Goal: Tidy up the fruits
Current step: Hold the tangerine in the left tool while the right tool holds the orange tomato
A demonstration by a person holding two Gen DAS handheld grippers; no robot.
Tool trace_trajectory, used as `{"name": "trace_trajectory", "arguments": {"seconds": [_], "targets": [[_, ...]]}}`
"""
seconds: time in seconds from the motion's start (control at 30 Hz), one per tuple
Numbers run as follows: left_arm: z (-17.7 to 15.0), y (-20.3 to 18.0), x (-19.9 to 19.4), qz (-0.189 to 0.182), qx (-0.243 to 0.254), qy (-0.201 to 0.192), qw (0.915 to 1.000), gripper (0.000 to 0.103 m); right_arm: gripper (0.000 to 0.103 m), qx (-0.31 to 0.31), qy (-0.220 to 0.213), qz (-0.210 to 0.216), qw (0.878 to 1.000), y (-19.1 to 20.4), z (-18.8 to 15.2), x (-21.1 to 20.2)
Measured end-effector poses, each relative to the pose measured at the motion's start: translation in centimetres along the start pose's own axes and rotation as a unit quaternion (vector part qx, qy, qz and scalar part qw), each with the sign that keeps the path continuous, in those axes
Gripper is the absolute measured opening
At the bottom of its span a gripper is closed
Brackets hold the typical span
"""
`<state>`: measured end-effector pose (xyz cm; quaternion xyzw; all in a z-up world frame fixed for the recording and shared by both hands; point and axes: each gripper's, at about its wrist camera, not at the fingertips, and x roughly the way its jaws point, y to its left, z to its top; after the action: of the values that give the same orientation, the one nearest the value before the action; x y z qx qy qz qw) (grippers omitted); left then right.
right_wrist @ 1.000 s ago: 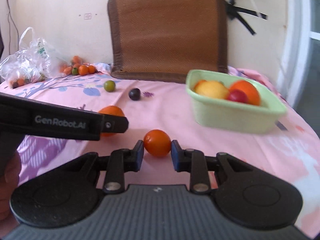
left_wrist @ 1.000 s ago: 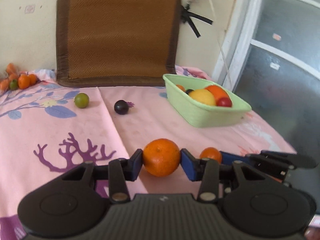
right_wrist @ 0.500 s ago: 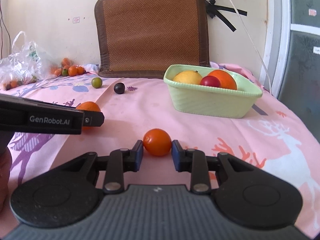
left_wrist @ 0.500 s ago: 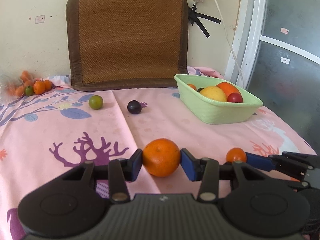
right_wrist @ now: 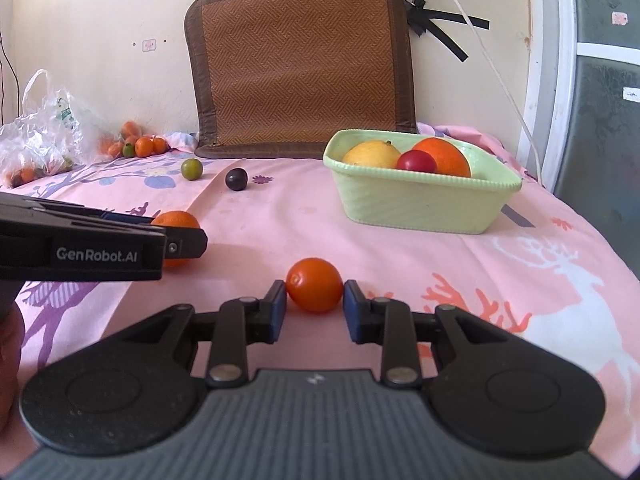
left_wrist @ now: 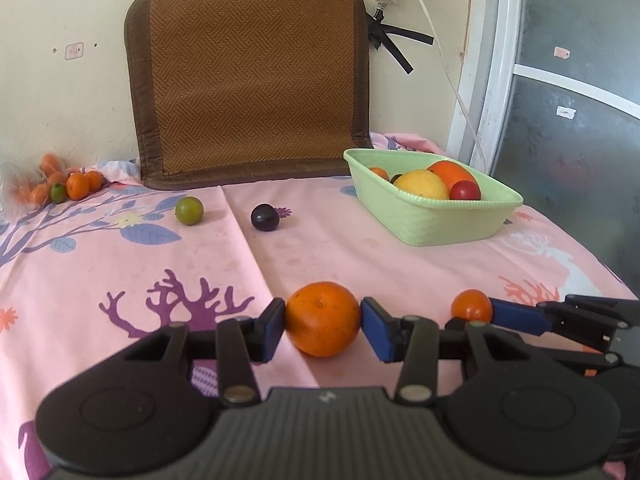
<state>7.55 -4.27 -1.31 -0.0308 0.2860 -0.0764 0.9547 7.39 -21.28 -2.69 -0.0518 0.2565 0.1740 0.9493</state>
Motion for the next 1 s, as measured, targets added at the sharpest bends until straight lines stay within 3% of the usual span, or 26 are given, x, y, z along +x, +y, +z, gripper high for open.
{"name": "trace_trajectory", "arguments": {"seconds": [0.27, 0.37, 1.0], "targets": [[-0.10, -0.07, -0.02, 0.000, 0.003, -0.001, 1.0000, 0.042, 0.035, 0.003, -0.002, 0.000, 1.000, -0.18, 0.00, -0.06], [-0.12, -0.06, 0.00, 0.000, 0.003, -0.001, 1.0000, 0.042, 0.045, 0.002, -0.008, 0.001, 1.000, -0.14, -0.01, -0.23], [-0.16, -0.13, 0.00, 0.001, 0.002, -0.001, 1.0000, 0.042, 0.046, -0.002, -0.008, 0.000, 1.000, 0.03, 0.00, -0.18]]}}
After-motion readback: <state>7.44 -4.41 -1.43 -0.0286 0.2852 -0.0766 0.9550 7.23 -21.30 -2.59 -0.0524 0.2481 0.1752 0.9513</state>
